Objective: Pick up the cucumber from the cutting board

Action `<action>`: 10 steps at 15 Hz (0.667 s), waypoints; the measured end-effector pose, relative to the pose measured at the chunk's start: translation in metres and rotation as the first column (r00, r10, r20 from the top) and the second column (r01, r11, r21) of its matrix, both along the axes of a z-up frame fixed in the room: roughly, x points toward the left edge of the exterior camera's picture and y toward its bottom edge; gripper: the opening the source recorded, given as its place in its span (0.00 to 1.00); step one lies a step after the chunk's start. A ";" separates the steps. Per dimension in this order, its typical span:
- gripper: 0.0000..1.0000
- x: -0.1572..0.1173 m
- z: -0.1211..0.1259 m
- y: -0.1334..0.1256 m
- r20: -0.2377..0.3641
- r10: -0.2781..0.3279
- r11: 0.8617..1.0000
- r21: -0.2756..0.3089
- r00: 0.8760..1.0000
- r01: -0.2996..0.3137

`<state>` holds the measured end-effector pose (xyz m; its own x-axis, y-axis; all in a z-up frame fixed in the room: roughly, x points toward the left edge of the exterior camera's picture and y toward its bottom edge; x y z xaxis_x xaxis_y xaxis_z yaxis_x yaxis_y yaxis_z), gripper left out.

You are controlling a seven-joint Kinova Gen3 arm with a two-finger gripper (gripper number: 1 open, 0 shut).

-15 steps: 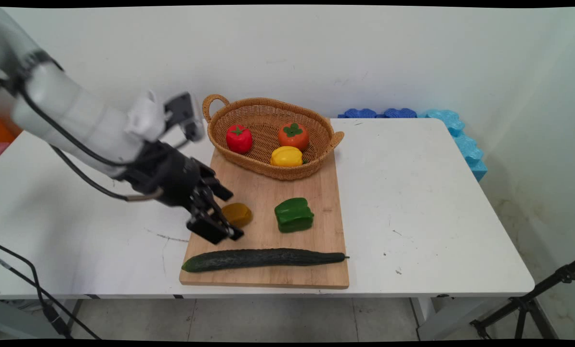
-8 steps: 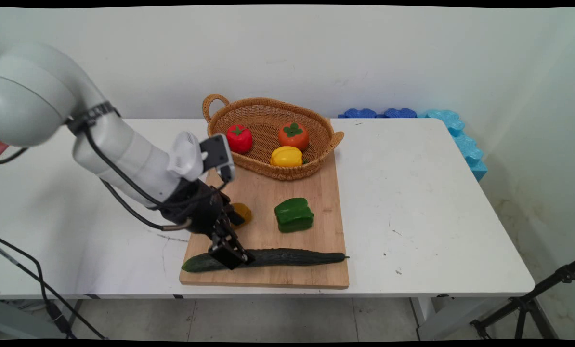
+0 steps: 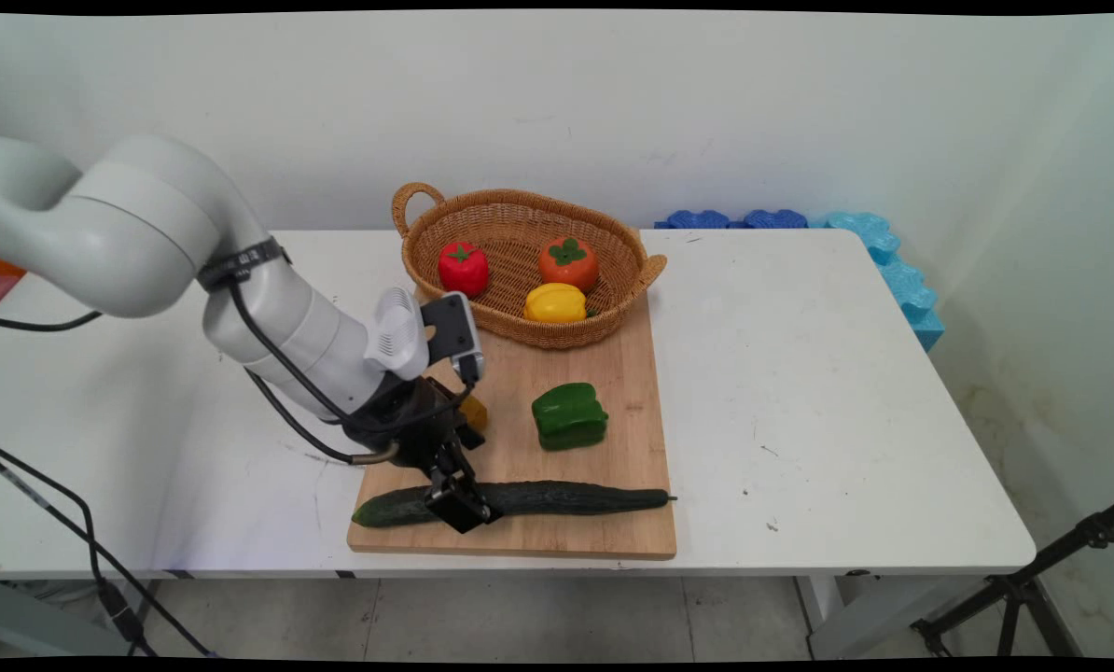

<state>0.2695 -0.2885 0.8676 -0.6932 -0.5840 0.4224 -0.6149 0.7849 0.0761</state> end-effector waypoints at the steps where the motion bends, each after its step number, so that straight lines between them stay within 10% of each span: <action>1: 1.00 -0.001 -0.003 -0.002 0.006 -0.002 1.000 0.000 1.000 0.002; 8: 1.00 -0.007 -0.021 -0.011 0.029 -0.013 1.000 0.004 0.999 0.013; 9: 0.00 -0.007 -0.022 -0.013 0.030 -0.015 1.000 0.003 0.999 0.015; 10: 0.00 -0.008 -0.023 -0.013 0.031 -0.017 1.000 0.002 0.999 0.017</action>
